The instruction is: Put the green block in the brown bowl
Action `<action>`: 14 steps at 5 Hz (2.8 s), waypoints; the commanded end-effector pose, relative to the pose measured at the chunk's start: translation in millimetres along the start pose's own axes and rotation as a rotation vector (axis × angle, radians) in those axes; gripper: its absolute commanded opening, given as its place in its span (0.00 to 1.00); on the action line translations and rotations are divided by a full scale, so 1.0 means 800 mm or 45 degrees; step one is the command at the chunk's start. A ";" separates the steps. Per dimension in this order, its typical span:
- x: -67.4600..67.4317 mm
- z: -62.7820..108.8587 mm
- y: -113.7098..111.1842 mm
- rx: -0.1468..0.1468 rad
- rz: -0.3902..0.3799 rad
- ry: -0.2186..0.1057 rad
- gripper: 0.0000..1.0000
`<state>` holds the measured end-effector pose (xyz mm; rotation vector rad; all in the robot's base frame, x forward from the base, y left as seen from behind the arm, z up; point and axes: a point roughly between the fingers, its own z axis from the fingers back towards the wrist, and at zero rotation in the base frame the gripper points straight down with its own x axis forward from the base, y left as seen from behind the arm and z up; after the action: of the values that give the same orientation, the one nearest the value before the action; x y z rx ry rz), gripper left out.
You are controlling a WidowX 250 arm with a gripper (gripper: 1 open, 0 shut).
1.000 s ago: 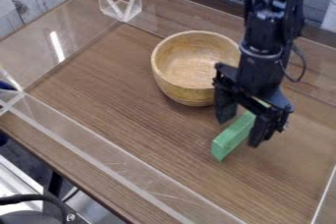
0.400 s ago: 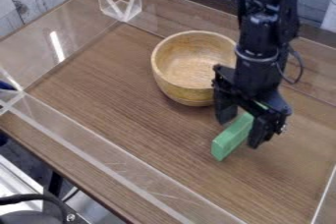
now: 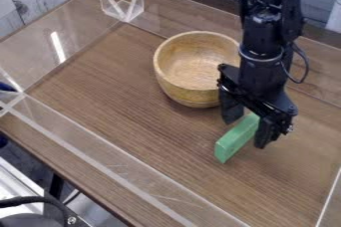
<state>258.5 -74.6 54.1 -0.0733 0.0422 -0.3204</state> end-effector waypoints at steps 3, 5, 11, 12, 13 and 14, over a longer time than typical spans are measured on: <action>0.006 0.010 0.005 -0.003 -0.007 -0.068 1.00; 0.004 0.014 0.005 -0.004 -0.007 -0.085 1.00; 0.011 0.017 0.007 -0.002 -0.002 -0.109 0.00; 0.013 0.020 0.006 -0.002 -0.005 -0.125 0.00; 0.015 0.022 0.006 -0.001 -0.008 -0.136 0.00; 0.016 0.023 0.006 -0.001 -0.011 -0.148 0.00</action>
<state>260.4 -71.0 50.7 -0.0872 0.0141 -0.3251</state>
